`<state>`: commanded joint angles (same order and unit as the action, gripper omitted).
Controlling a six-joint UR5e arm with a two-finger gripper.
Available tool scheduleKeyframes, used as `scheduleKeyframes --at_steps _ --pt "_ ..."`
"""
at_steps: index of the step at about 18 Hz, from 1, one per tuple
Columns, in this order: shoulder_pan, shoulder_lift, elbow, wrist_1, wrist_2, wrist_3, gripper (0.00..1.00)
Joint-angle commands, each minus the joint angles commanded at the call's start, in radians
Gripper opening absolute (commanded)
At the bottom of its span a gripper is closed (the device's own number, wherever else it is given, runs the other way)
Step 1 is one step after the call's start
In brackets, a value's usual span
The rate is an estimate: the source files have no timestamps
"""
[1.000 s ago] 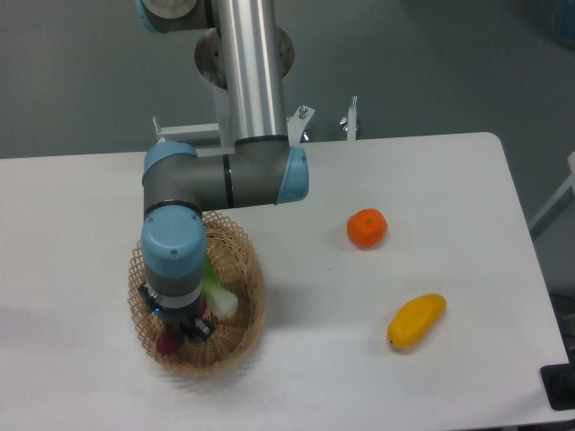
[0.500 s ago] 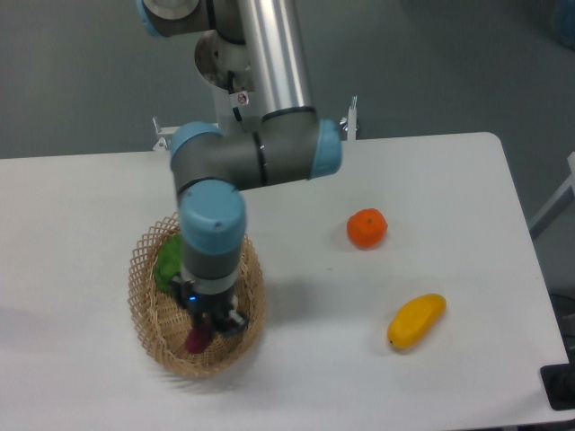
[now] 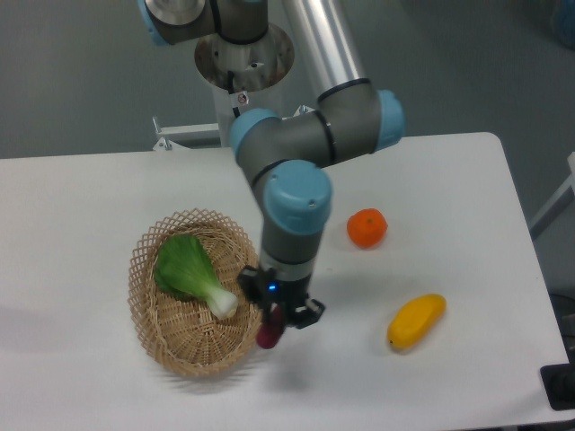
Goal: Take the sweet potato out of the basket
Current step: 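Lift the sweet potato out of the basket toward the mango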
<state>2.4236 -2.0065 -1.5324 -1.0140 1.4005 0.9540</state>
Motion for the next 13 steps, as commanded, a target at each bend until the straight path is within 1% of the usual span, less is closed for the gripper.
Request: scheduleKeyframes --at_steps 3,6,8,11,13 --pt "0.034 0.006 0.005 0.008 0.006 0.008 0.10" --pt "0.060 0.015 -0.002 0.000 0.058 0.090 0.11" --pt "0.078 0.015 -0.003 -0.005 0.093 0.107 0.11" --pt "0.110 0.015 0.000 -0.008 0.103 0.178 0.11" --pt "0.129 0.014 0.014 -0.014 0.112 0.209 0.12"
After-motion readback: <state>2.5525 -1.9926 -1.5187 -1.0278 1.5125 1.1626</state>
